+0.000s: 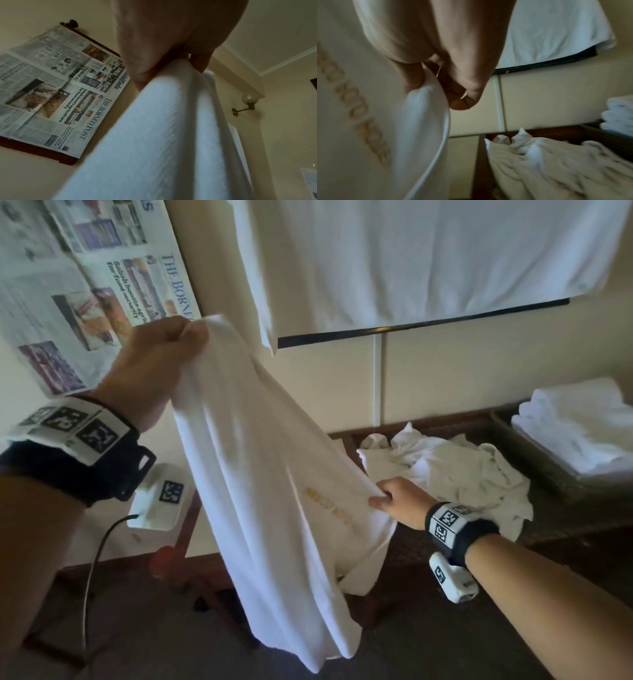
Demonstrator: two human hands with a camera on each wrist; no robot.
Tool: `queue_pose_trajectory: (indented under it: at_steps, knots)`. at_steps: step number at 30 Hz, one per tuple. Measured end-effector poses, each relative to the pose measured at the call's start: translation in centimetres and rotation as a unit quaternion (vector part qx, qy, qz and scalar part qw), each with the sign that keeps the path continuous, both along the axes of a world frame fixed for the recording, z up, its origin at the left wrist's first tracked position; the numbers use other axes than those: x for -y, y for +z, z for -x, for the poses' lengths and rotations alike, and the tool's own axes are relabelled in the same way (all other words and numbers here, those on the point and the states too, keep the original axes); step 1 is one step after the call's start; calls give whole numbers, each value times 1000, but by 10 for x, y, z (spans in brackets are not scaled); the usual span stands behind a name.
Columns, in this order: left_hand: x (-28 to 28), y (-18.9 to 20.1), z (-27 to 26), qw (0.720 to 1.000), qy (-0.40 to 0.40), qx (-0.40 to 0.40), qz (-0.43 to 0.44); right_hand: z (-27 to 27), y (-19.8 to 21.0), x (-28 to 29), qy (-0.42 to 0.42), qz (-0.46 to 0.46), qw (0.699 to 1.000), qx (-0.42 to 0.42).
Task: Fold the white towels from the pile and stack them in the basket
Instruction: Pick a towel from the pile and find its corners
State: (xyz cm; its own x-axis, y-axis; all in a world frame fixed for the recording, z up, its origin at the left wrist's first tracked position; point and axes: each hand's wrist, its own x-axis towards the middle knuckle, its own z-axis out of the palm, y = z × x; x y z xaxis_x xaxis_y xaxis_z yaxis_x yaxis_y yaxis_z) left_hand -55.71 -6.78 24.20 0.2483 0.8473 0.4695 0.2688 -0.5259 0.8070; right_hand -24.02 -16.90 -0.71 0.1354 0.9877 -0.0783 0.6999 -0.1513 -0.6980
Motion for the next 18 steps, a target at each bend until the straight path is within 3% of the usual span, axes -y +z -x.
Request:
queue_pose_trajectory:
  at_steps: [4, 8, 11, 14, 16, 18]
  knots:
    - [-1, 8, 15, 998, 47, -8, -47, -34, -27, 6, -97, -13, 987, 127]
    - [12, 16, 7, 984, 52, -122, -122, -37, -7, -2, -128, 6, 969, 212]
    - [24, 7, -12, 963, 57, -206, -166, 9, 34, -10, -75, -152, 977, 127]
    - [33, -8, -31, 961, 45, -223, -158, 72, 83, -1, 0, -316, 947, -63]
    - [40, -16, -41, 961, 35, -232, -149, 101, 113, 8, 45, -324, 934, -141]
    - [48, -21, -49, 960, 31, -237, -146, 118, 132, 11, 65, -296, 939, -165]
